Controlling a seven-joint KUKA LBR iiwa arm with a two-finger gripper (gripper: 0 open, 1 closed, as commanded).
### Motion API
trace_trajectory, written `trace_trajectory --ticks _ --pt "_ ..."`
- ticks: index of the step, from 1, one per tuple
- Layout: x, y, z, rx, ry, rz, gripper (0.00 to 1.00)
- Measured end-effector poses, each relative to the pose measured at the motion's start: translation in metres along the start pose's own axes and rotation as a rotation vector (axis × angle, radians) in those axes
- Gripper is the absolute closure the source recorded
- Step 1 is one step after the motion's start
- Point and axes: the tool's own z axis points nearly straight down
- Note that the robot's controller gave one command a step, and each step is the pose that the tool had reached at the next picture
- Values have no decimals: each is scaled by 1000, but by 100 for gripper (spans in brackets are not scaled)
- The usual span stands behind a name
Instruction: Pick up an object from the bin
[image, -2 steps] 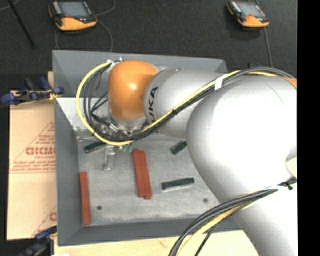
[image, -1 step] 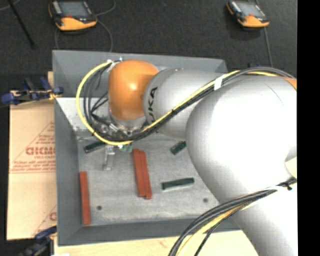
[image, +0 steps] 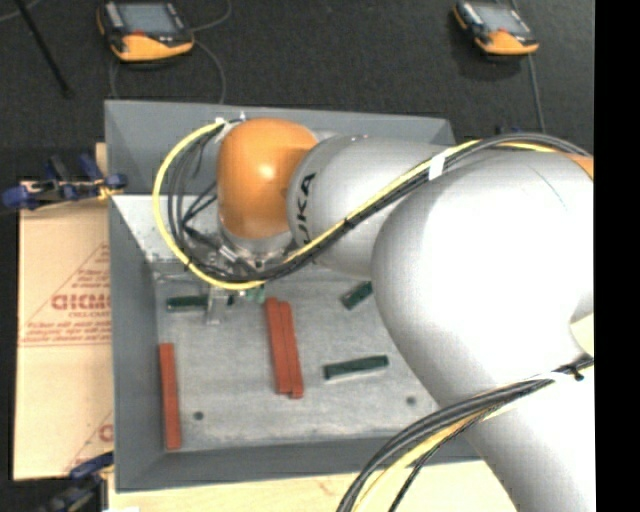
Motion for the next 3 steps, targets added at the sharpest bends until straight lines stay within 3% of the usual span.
trace_trajectory --ticks 2,3 --pt "-3 -1 -10 -1 -4 7 100" --pt "-7 -1 -90 -2 -10 10 100"
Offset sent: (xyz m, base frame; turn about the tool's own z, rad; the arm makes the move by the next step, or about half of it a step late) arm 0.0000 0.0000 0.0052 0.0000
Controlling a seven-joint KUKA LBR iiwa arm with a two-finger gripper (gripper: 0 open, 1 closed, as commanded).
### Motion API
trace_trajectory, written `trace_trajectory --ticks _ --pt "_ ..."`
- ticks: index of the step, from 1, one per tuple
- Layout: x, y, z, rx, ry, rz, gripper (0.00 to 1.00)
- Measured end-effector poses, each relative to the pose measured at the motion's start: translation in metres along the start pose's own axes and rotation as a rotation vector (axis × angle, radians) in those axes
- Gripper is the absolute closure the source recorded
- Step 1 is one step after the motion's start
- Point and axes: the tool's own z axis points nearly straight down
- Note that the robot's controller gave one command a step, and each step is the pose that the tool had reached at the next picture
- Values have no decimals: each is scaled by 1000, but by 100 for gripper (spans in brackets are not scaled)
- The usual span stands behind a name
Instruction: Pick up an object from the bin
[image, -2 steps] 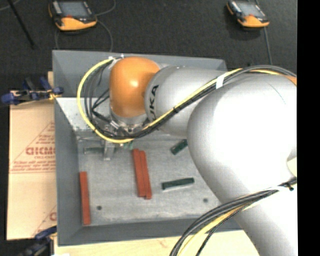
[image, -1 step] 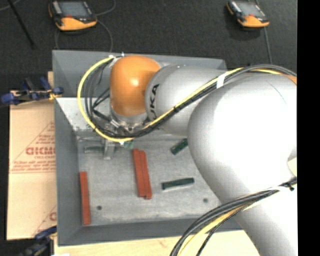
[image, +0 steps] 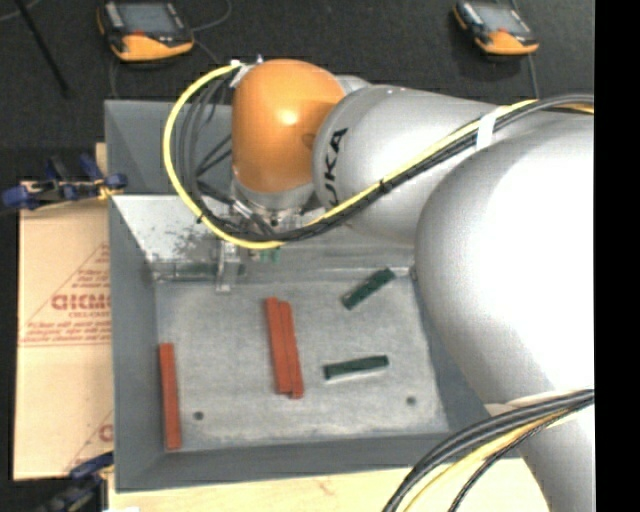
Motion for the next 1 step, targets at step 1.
trace_trajectory --ticks 1 --pt "-2 0 -16 2 6 2 100"
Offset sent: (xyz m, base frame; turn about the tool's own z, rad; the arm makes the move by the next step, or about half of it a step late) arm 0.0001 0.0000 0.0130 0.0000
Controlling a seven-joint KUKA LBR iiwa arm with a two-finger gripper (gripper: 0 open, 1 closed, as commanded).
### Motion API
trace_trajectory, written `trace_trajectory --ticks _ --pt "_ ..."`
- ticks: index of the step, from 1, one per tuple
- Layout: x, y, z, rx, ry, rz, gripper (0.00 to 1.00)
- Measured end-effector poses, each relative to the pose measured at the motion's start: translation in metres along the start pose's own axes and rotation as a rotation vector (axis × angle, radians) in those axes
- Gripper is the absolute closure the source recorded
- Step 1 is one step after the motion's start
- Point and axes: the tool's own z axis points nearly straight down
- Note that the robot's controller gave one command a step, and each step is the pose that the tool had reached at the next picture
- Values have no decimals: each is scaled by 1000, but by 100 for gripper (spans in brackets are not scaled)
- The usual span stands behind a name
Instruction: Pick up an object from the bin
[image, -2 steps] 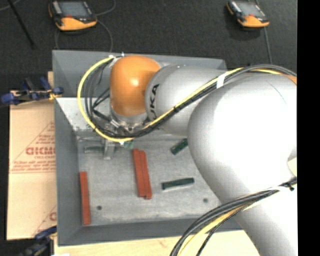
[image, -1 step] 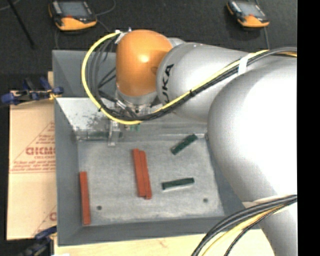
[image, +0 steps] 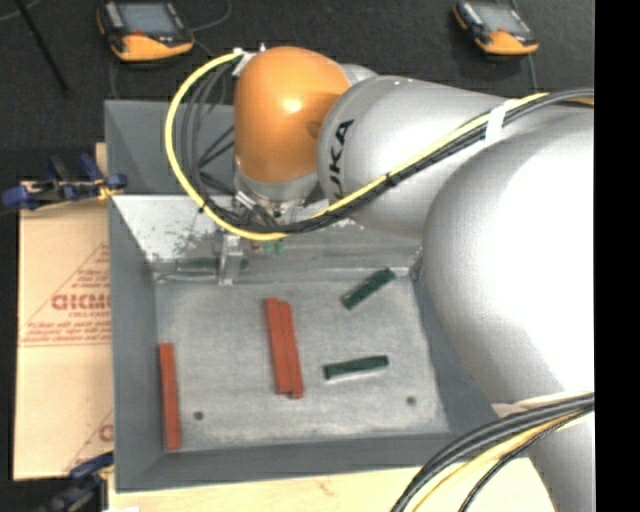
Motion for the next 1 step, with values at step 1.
trace_trajectory --ticks 1 --pt "-2 0 -17 0 0 1 100"
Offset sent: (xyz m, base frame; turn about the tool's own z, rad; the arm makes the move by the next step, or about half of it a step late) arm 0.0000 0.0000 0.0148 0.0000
